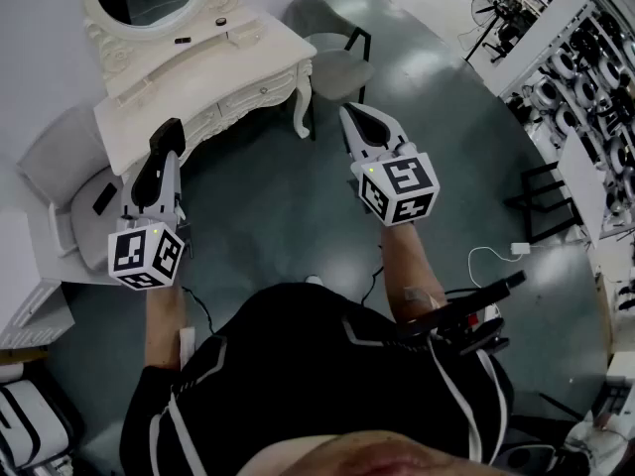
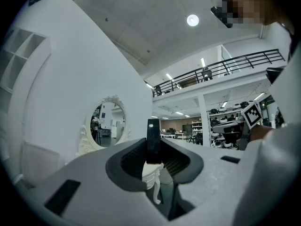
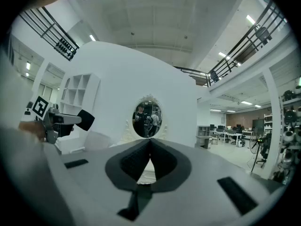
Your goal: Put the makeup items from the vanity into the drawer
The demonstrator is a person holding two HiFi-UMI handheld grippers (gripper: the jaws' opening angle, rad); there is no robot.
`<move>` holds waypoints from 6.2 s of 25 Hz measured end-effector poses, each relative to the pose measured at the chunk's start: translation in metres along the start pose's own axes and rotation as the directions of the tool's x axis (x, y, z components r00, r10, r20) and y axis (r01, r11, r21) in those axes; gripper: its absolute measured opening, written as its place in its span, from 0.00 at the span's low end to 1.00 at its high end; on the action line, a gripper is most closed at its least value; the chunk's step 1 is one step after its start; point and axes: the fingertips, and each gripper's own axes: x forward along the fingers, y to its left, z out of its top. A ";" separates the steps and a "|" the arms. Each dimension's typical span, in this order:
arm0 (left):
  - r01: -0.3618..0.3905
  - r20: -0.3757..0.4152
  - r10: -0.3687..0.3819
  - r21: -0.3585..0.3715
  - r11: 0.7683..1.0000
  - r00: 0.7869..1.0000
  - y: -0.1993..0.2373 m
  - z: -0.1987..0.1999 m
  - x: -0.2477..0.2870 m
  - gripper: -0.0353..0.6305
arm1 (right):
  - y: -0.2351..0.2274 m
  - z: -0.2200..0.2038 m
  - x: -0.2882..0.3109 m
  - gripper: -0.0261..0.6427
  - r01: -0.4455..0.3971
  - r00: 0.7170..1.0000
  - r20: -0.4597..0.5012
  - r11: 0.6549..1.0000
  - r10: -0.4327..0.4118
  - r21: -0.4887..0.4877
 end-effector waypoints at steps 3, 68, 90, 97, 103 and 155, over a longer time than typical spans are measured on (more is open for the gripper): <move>0.016 -0.006 -0.016 0.003 1.000 1.000 -0.006 -0.002 0.008 0.19 | -0.006 0.000 -0.001 0.05 0.013 1.000 0.003 1.000 -0.013 -0.001; 0.142 -0.032 -0.142 -0.028 0.990 0.989 0.045 -0.037 0.263 0.19 | -0.129 -0.010 0.202 0.05 0.055 0.998 -0.008 0.998 -0.055 0.013; 0.196 -0.014 -0.197 -0.053 0.979 0.980 0.107 -0.053 0.358 0.19 | -0.141 -0.011 0.303 0.05 0.079 0.997 -0.017 0.996 -0.080 -0.047; 0.153 -0.040 -0.153 -0.019 0.988 0.987 0.108 -0.059 0.422 0.19 | -0.200 -0.019 0.353 0.05 0.048 0.999 0.005 0.999 -0.048 -0.015; 0.109 -0.076 -0.110 -0.016 0.994 0.991 0.114 -0.071 0.483 0.19 | -0.246 -0.024 0.408 0.05 0.001 1.000 0.005 1.000 -0.001 -0.012; 0.389 -0.711 -0.258 0.024 0.921 0.654 0.162 -0.371 0.811 0.19 | -0.412 -0.117 0.594 0.05 0.123 0.970 -0.223 0.987 -0.098 0.099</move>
